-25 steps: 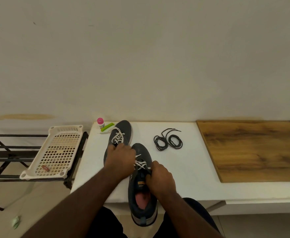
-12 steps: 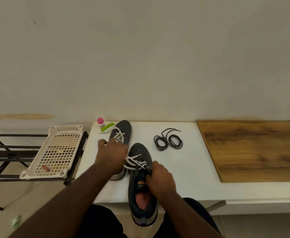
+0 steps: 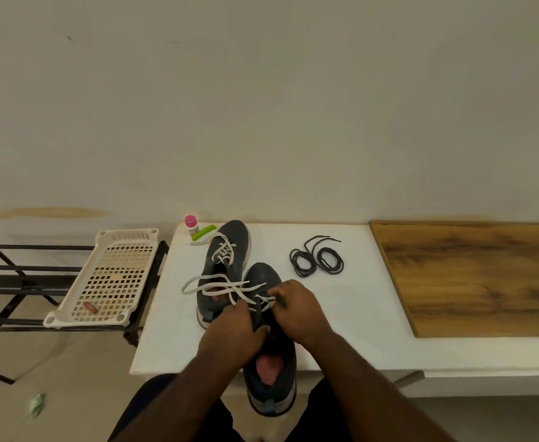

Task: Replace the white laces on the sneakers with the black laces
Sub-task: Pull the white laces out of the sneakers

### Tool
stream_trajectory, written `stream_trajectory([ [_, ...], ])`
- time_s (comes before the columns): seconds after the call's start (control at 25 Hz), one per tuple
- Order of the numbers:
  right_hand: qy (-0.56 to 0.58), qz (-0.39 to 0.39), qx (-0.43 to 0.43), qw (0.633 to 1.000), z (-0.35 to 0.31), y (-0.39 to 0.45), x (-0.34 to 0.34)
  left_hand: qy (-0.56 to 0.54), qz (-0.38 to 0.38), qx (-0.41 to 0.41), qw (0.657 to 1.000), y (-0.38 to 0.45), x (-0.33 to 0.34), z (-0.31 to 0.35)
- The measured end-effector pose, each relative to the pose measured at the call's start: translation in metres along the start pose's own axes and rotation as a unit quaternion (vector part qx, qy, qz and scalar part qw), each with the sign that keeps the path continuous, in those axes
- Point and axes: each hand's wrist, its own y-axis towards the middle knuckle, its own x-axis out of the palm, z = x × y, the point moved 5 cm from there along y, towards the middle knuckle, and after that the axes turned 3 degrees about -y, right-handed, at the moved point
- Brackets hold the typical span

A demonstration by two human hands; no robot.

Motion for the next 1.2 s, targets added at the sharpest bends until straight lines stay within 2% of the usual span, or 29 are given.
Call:
stream_trajectory([
  [0.12, -0.110, -0.085, -0.058, 0.989, -0.022, 0.009, 0.017, -0.014, 0.019, 0.003, 1.000, 0.000, 0.004, -0.008],
  [0.2, -0.134, -0.077, -0.067, 0.986, -0.025, 0.007, 0.020, -0.013, 0.040, 0.010, 0.999, 0.000, 0.000, -0.009],
  [0.24, -0.104, -0.038, -0.042, 0.993, -0.017, 0.008, 0.015, -0.013, 0.046, 0.009, 0.999, 0.000, -0.001, -0.011],
  [0.32, -0.019, 0.035, 0.098, 0.994, 0.016, 0.007, -0.006, -0.022, 0.050, -0.001, 0.998, 0.000, -0.002, -0.015],
  [0.36, 0.026, 0.045, 0.151, 0.987, 0.032, 0.004, -0.012, -0.027, 0.049, -0.003, 0.998, 0.000, -0.002, -0.015],
  [0.4, 0.062, 0.038, 0.154, 0.985, 0.039, 0.001, -0.014, -0.029, 0.048, 0.000, 0.998, -0.001, -0.001, -0.015],
  [0.48, 0.109, -0.025, 0.080, 0.990, 0.023, -0.001, -0.010, -0.033, 0.053, 0.015, 0.998, -0.001, 0.001, -0.011],
  [0.52, 0.079, -0.058, 0.027, 0.995, 0.007, -0.002, -0.004, -0.038, 0.053, 0.022, 0.998, -0.001, 0.002, -0.009],
  [0.6, -0.090, -0.080, -0.077, 0.990, -0.022, -0.003, 0.008, -0.038, 0.051, 0.028, 0.998, -0.001, 0.003, -0.007],
  [0.64, -0.172, -0.064, -0.104, 0.977, -0.027, -0.002, 0.011, -0.035, 0.051, 0.028, 0.998, -0.002, 0.003, -0.006],
  [0.68, -0.207, -0.041, -0.104, 0.972, -0.027, 0.000, 0.009, -0.034, 0.053, 0.024, 0.998, -0.002, 0.003, -0.007],
  [0.72, -0.212, -0.020, -0.085, 0.973, -0.021, 0.001, 0.004, -0.033, 0.056, 0.020, 0.998, -0.002, 0.003, -0.009],
  [0.8, -0.119, 0.037, 0.054, 0.991, 0.016, 0.004, -0.015, -0.032, 0.060, 0.014, 0.998, -0.002, 0.003, -0.009],
  [0.84, -0.082, 0.064, 0.114, 0.988, 0.034, 0.001, -0.026, -0.033, 0.060, 0.012, 0.998, -0.003, 0.004, -0.010],
  [0.88, -0.072, 0.074, 0.132, 0.986, 0.046, -0.001, -0.031, -0.035, 0.060, 0.011, 0.997, -0.003, 0.005, -0.010],
  [1.0, -0.083, 0.020, 0.007, 0.996, 0.021, -0.004, -0.019, -0.037, 0.058, 0.015, 0.997, -0.002, 0.006, -0.009],
  [1.08, -0.190, -0.030, -0.078, 0.978, -0.019, -0.011, 0.003, -0.031, 0.053, 0.018, 0.998, -0.001, 0.007, -0.008],
  [1.16, -0.235, -0.031, -0.092, 0.967, -0.031, -0.010, 0.010, -0.025, 0.053, 0.016, 0.998, -0.002, 0.006, -0.008],
  [1.2, -0.225, -0.009, -0.059, 0.973, -0.022, -0.008, 0.002, -0.026, 0.057, 0.014, 0.998, -0.002, 0.006, -0.009],
])
